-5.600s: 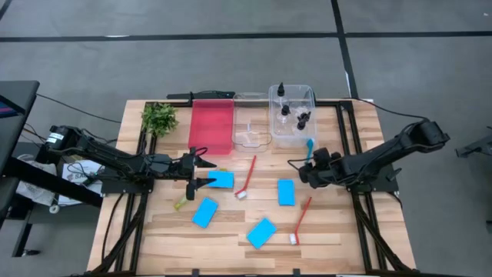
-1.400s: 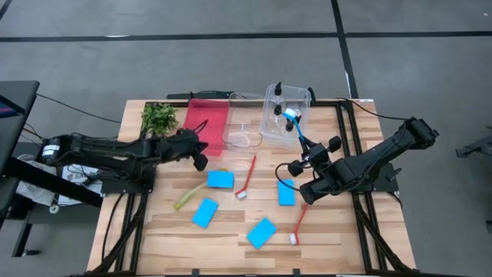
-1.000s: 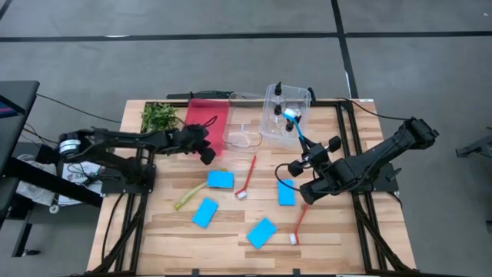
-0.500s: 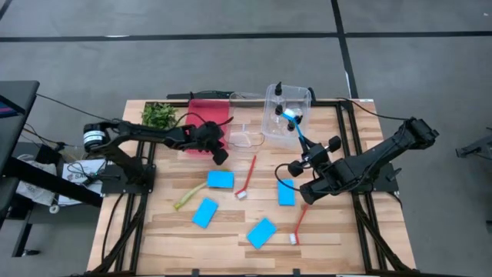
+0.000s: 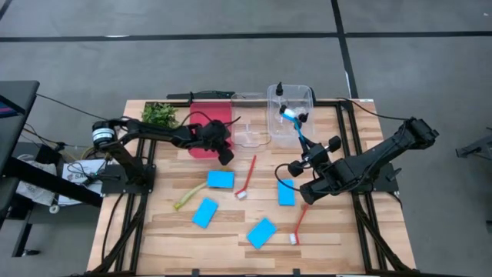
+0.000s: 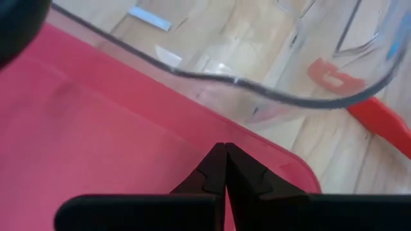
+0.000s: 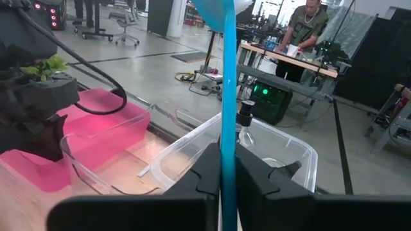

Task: Pick & Place Kitchen Sink Supplies
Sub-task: Put the blue dish brush into the left transparent bin

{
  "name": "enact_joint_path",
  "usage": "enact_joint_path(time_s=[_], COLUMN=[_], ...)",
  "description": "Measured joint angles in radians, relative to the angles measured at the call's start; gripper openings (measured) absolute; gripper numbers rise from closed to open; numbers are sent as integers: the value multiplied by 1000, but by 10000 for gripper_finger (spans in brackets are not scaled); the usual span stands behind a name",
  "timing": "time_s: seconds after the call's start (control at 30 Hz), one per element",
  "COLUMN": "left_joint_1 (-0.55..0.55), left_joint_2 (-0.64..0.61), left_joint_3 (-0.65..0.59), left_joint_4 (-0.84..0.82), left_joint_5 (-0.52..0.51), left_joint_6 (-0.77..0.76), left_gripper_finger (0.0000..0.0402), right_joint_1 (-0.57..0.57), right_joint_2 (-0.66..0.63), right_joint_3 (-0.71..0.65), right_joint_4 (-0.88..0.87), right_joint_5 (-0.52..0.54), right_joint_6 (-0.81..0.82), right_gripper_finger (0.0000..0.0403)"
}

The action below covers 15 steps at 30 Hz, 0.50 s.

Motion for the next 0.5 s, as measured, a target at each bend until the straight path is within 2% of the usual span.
enact_joint_path(time_s=[0.1, 0.3, 0.4, 0.5], left_joint_1=[0, -2, -2, -9], left_joint_2=[-16, -69, -110, -166], left_joint_3=[0, 0, 0, -12], left_joint_4=[4, -56, -97, -103], left_joint_5=[-8, -110, -155, -157], left_joint_6=[6, -25, -53, -60], left_gripper_finger=[7, 6, 9, 8], right_joint_1=[-1, -29, -59, -103], right_joint_2=[0, 0, 0, 0], right_joint_3=[0, 0, 0, 0], right_joint_4=[1, 38, 135, 307], right_joint_5=[0, 0, -4, -43], right_joint_6=[0, -15, -111, -308], right_gripper_finger=[25, 10, 15, 19])
